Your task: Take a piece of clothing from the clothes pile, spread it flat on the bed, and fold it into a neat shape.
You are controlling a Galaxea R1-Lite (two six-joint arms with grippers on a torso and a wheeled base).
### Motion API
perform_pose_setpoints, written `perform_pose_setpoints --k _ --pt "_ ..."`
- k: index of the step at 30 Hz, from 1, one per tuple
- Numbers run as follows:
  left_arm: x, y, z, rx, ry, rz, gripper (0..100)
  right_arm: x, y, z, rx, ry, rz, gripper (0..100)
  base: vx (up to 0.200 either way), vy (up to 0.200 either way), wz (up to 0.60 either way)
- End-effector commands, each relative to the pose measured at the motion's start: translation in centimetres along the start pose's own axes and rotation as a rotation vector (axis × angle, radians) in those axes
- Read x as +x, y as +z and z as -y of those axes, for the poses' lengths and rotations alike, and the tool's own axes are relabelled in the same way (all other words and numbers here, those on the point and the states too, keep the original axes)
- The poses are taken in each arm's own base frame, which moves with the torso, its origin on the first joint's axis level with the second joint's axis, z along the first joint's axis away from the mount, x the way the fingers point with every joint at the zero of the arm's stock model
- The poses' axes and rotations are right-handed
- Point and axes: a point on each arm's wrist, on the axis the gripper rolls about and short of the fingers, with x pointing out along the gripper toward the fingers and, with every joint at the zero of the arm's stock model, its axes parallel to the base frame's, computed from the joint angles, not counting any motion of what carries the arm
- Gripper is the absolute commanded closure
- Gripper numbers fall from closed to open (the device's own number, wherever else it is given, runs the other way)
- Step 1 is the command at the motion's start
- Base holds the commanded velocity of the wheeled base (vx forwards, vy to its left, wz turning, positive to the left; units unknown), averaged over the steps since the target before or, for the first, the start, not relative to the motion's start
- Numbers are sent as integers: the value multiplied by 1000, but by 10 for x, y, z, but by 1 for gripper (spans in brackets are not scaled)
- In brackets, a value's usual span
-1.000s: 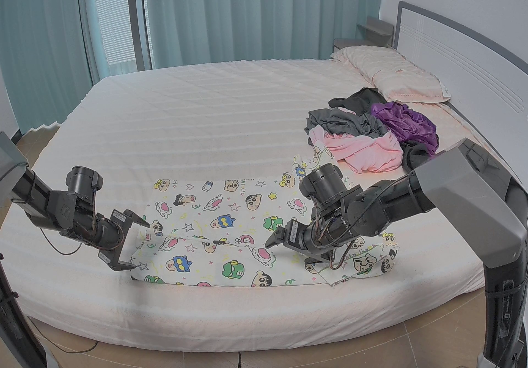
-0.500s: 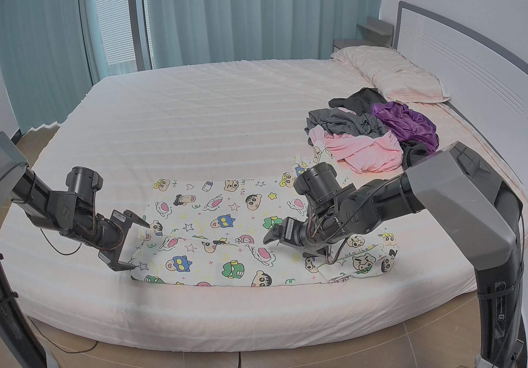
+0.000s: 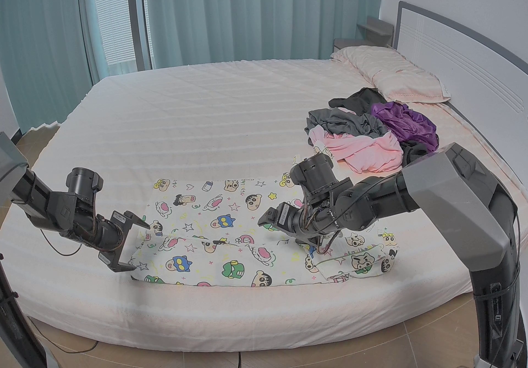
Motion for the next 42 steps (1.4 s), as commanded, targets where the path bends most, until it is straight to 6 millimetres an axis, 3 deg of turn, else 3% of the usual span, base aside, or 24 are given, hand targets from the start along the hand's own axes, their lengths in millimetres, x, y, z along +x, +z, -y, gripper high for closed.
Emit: perform_pose_setpoints --k 1,7,11,13,15,16,18,26,32,42 --pt "0 0 -1 0 4 -1 0 -1 0 0 12 -4 0 0 0 0 0" --pt "0 -1 -1 0 4 -1 0 -44 7 -8 37 31 35 0 0 0 0" --pt "0 -1 -1 0 4 -1 0 -78 7 3 52 8 75 0 0 0 0" --pt "0 -1 -1 0 4 -1 0 -96 1 18 69 -39 113 0 0 0 0" --pt "0 -1 -1 0 4 -1 0 -97 0 19 69 -43 115 0 0 0 0" --pt "0 -1 -1 0 4 -1 0 -108 -19 43 91 -111 176 0 0 0 0" --pt "0 -1 -1 0 4 -1 0 -114 -34 58 118 -125 222 0 0 0 0" --pt "0 -1 -2 2 5 -3 0 -127 -68 113 224 -151 275 0 0 0 0" --pt "0 -2 -3 1 6 -3 0 -130 -70 127 376 -127 319 0 0 0 0" --pt "0 -2 -3 3 6 -4 0 -125 -64 138 413 -121 346 0 0 0 0"
